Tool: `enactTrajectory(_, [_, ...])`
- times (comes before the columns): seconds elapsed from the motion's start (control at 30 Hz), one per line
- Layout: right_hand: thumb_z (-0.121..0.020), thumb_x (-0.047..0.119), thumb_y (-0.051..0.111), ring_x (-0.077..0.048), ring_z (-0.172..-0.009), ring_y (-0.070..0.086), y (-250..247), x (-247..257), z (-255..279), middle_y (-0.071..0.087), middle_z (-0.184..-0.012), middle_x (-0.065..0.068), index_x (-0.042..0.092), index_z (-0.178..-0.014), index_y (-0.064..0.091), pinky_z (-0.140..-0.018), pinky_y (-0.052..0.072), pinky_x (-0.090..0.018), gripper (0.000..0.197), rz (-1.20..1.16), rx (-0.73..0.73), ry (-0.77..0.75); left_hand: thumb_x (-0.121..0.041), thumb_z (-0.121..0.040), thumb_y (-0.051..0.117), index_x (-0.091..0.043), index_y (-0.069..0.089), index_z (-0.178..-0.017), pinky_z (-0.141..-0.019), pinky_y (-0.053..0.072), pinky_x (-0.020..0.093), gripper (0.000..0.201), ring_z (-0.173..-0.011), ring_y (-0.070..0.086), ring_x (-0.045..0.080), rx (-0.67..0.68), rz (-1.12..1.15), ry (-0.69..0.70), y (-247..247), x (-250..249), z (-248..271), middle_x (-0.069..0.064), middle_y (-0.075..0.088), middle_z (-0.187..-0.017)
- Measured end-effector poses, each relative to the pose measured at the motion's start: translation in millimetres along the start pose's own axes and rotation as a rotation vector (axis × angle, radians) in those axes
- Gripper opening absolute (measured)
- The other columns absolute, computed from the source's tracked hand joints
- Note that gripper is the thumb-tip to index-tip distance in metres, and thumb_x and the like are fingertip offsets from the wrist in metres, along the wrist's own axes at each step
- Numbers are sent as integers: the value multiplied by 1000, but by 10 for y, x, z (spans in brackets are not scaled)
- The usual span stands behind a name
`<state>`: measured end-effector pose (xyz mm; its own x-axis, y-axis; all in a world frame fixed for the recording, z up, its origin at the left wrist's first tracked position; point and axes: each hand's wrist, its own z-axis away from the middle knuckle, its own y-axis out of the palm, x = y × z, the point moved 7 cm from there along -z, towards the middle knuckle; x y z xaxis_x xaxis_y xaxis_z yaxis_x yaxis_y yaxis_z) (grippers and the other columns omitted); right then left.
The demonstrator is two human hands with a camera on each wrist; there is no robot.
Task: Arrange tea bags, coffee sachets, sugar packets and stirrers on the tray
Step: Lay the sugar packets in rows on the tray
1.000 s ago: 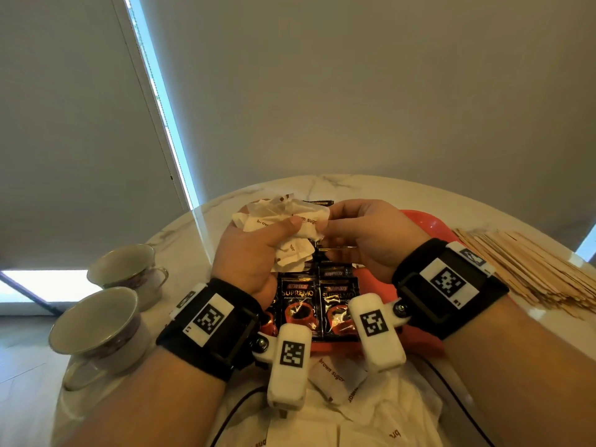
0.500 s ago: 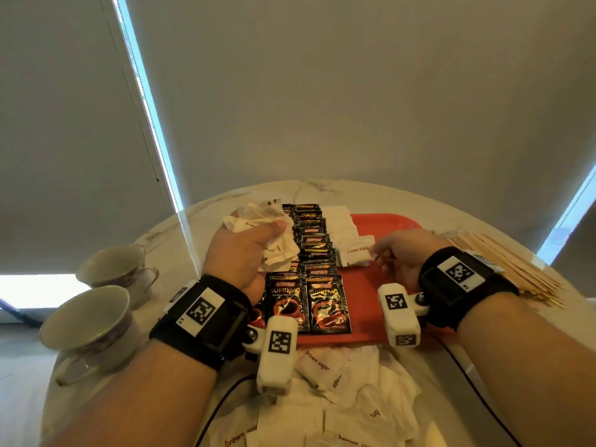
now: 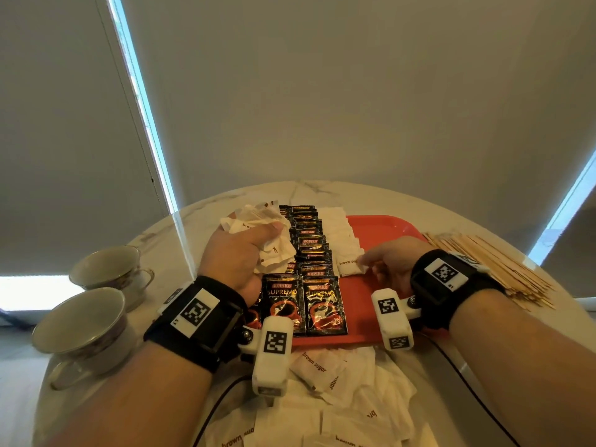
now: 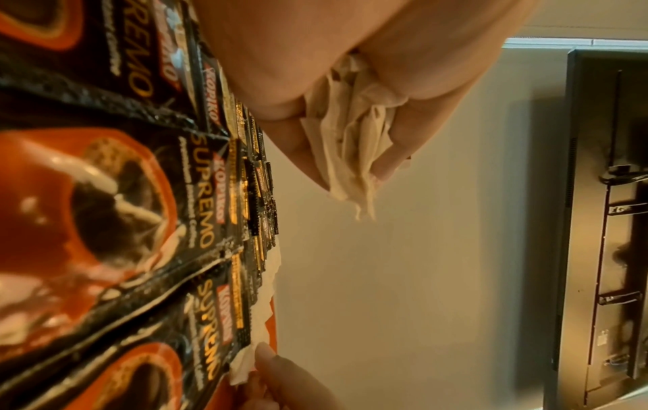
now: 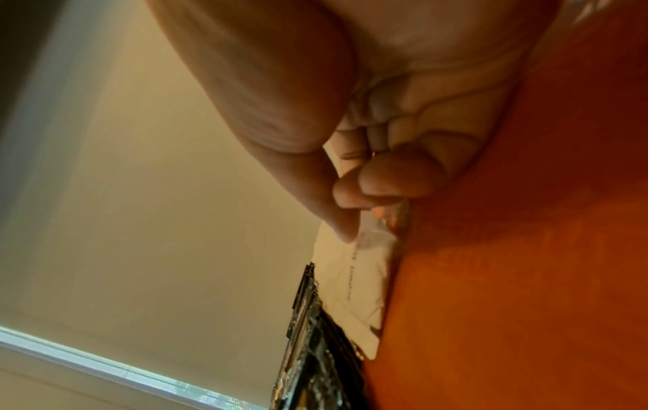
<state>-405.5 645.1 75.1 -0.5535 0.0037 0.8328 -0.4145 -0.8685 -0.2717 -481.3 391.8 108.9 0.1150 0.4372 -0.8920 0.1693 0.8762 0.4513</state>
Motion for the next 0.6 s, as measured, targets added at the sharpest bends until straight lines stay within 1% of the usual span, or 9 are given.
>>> enactTrajectory(0.13, [-87, 6, 74, -17, -55, 49, -28, 4, -13, 54, -59, -5, 2, -92, 66, -61, 42, -30, 11, -50, -22, -43, 6, -91, 71, -12, 70, -112, -54, 61, 36, 27, -78, 80, 23, -2, -14, 4, -7, -12, -4, 7, 80, -89])
enactTrajectory(0.23, [-90, 9, 72, -18, -54, 56, -2, 45, -3, 60, -65, -8, 0, -104, 64, -54, 49, -28, 18, -141, -18, -104, 6, -92, 70, -14, 70, -106, -53, 61, 37, 24, -74, 79, 21, 6, -22, -3, 12, -16, 3, 6, 80, -85])
enactTrajectory(0.3, [-93, 9, 70, -18, -54, 63, 95, 57, 59, 65, -66, -9, 0, -107, 62, -56, 53, -29, 19, -190, 53, -98, 6, -92, 70, -14, 70, -105, -54, 61, 37, 24, -74, 79, 21, 5, -24, -15, 14, -4, 4, 7, 80, -86])
enactTrajectory(0.33, [-94, 10, 69, -20, -57, 66, 146, 58, 87, 68, -72, -11, 0, -108, 62, -60, 55, -31, 18, -205, 95, -86, 6, -92, 70, -14, 70, -105, -54, 61, 37, 24, -75, 79, 21, 5, -23, -20, 12, 6, -2, 8, 80, -89])
enactTrajectory(0.37, [-95, 11, 68, -22, -64, 68, 183, 60, 108, 70, -83, -15, 0, -108, 61, -63, 56, -32, 18, -214, 128, -78, 5, -92, 70, -13, 70, -106, -54, 61, 37, 23, -76, 80, 22, 5, -20, -28, 14, 16, -2, 9, 80, -91])
enactTrajectory(0.4, [-96, 12, 67, -25, -71, 69, 209, 69, 127, 69, -92, -18, 0, -107, 61, -66, 56, -33, 17, -224, 146, -77, 5, -93, 69, -13, 70, -108, -54, 61, 37, 23, -76, 80, 22, 5, -12, -36, 12, 26, -7, 9, 80, -92])
enactTrajectory(0.43, [-97, 12, 65, -26, -74, 69, 226, 85, 145, 67, -95, -19, 0, -106, 61, -68, 56, -33, 16, -238, 154, -83, 4, -94, 68, -12, 70, -110, -54, 61, 37, 23, -76, 80, 23, 4, 3, -48, 14, 37, -10, 9, 81, -91])
enactTrajectory(0.53, [-98, 16, 64, -21, -67, 65, 300, 200, 240, 63, -82, -12, 2, -102, 63, -63, 55, -29, 14, -301, 185, -166, 3, -97, 65, -10, 68, -116, -54, 62, 38, 23, -75, 80, 23, -3, 62, -84, 37, 62, -5, 9, 81, -88])
enactTrajectory(0.6, [-97, 24, 66, -17, -63, 61, 432, 315, 372, 61, -76, -7, 6, -96, 64, -57, 53, -26, 18, -306, 272, -239, 1, -98, 64, -7, 65, -126, -58, 63, 41, 29, -83, 80, 28, -9, 109, -99, 56, 86, -5, 14, 81, -100])
